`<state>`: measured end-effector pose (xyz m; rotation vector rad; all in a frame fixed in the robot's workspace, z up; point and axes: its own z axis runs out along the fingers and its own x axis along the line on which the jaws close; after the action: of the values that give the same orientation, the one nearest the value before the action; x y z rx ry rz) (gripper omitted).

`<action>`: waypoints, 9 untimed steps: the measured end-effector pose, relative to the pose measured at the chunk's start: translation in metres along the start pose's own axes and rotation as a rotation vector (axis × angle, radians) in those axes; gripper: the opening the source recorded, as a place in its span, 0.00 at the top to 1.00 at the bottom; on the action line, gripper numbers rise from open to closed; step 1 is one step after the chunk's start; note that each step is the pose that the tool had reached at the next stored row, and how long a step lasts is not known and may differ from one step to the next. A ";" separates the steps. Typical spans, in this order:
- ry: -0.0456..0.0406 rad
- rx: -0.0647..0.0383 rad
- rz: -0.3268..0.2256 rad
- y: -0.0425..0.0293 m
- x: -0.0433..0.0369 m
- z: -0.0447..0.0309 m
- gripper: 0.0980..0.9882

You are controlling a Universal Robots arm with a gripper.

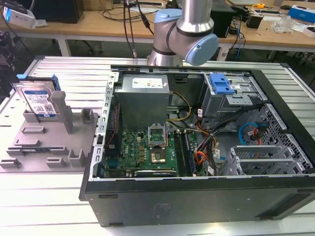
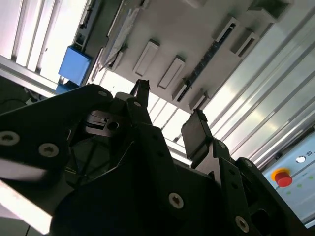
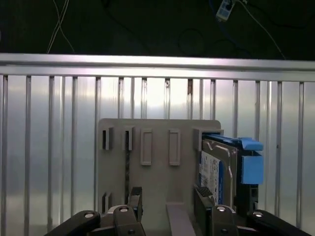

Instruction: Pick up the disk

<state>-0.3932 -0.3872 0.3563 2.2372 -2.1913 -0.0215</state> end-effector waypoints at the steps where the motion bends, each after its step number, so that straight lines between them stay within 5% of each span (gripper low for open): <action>1: 0.0001 0.000 0.000 0.0009 -0.0038 0.0000 0.50; 9: 0.0001 0.000 0.000 0.0085 -0.0390 0.0003 0.50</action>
<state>-0.4025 -0.3484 0.3563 2.2368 -2.1916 -0.0216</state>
